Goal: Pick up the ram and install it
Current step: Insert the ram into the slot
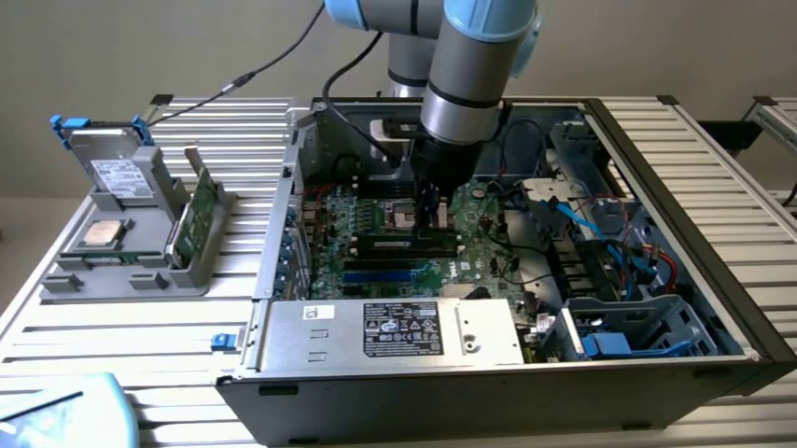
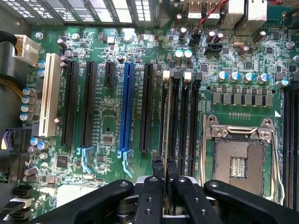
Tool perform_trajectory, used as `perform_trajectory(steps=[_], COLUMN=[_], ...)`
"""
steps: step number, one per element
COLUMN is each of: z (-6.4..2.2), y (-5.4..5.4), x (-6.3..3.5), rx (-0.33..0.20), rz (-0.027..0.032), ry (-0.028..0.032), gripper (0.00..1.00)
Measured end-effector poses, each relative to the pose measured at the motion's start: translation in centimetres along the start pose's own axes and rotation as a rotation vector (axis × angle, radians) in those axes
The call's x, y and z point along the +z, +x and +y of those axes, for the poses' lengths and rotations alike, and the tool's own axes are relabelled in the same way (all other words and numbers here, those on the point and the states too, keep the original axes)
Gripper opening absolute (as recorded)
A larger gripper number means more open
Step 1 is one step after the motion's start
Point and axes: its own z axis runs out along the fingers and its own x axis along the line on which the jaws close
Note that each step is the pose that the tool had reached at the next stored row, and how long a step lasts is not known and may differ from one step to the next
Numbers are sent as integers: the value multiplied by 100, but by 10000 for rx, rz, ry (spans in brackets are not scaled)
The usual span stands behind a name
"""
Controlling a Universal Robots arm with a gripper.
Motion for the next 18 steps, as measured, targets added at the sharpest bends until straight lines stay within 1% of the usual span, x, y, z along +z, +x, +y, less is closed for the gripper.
perform_trajectory(steps=[4, 5, 7, 11, 15, 18], z=[-3, -6, -16, -58, -67, -68], y=[-1, 0, 0, 2, -3, -17], x=[12, 12, 11, 5, 4, 4], rx=[-2, -4, -6, -12, -40, -90], rz=[0, -1, -4, -6, 1, 42], ry=[-19, -38, -97, -192, -220, -240], gripper=[14, 14, 14, 14, 14, 14])
